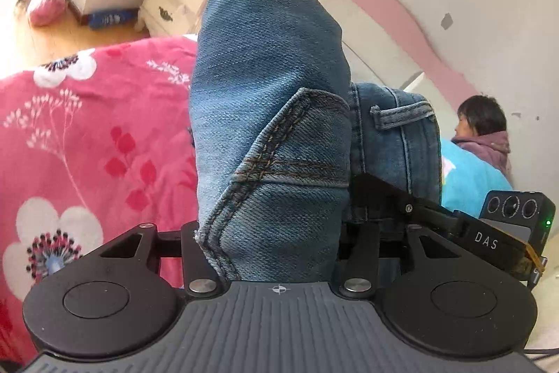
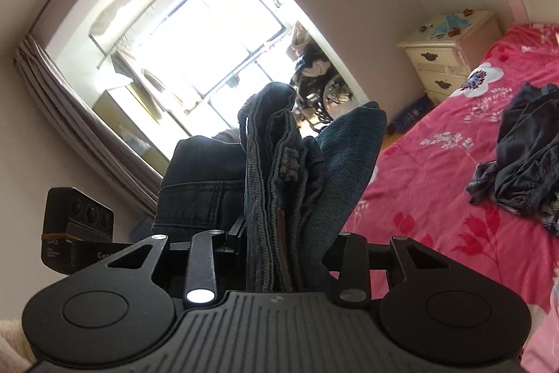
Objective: Fold clothes
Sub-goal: 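Lift the folded jeans with both tools and carry them toward the clothes stack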
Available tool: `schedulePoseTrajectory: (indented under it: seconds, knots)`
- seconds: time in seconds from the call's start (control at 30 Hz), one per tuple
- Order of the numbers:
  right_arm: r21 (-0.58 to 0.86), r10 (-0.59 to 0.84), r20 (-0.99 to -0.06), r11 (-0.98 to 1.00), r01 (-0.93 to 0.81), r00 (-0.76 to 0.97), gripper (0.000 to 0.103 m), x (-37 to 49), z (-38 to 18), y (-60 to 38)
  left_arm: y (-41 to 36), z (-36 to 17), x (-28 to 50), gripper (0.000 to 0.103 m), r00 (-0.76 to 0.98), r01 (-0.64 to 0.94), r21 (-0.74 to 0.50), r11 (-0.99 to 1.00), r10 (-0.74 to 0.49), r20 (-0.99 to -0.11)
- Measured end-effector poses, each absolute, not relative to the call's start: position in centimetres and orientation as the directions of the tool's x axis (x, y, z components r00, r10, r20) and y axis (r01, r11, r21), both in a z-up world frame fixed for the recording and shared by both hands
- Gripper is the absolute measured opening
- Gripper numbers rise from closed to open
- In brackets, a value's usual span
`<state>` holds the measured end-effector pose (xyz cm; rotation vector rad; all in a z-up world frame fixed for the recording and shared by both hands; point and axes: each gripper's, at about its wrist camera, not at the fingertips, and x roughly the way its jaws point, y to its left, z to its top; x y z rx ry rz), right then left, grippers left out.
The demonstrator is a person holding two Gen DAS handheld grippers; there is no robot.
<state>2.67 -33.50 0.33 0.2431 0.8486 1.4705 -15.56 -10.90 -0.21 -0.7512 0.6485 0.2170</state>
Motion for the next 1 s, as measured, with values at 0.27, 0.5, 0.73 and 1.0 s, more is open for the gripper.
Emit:
schedulePoseTrajectory:
  seconds: [0.27, 0.5, 0.73, 1.0]
  knots:
    - [0.532, 0.914, -0.401, 0.177, -0.828, -0.062, 0.041, -7.4, 5.0, -28.2, -6.0, 1.0, -23.8, 0.047, 0.855, -0.309, -0.646, 0.698, -0.093, -0.51]
    - [0.521, 0.889, -0.417, 0.065, -0.851, -0.188, 0.041, -17.4, 7.1, -17.5, 0.6, 0.9, -36.6, 0.047, 0.882, -0.413, -0.673, 0.614, 0.083, -0.464]
    - [0.562, 0.786, -0.418, -0.171, -0.809, -0.456, 0.041, -28.6, 5.9, -6.5, 3.5, -0.9, -51.1, 0.047, 0.798, -0.603, -0.662, 0.445, 0.363, -0.481]
    - [0.594, 0.635, -0.459, -0.301, -0.746, -0.621, 0.041, -41.4, -0.4, 4.3, 7.1, -7.6, -63.4, 0.047, 0.649, -0.71, -0.671, 0.212, 0.565, -0.509]
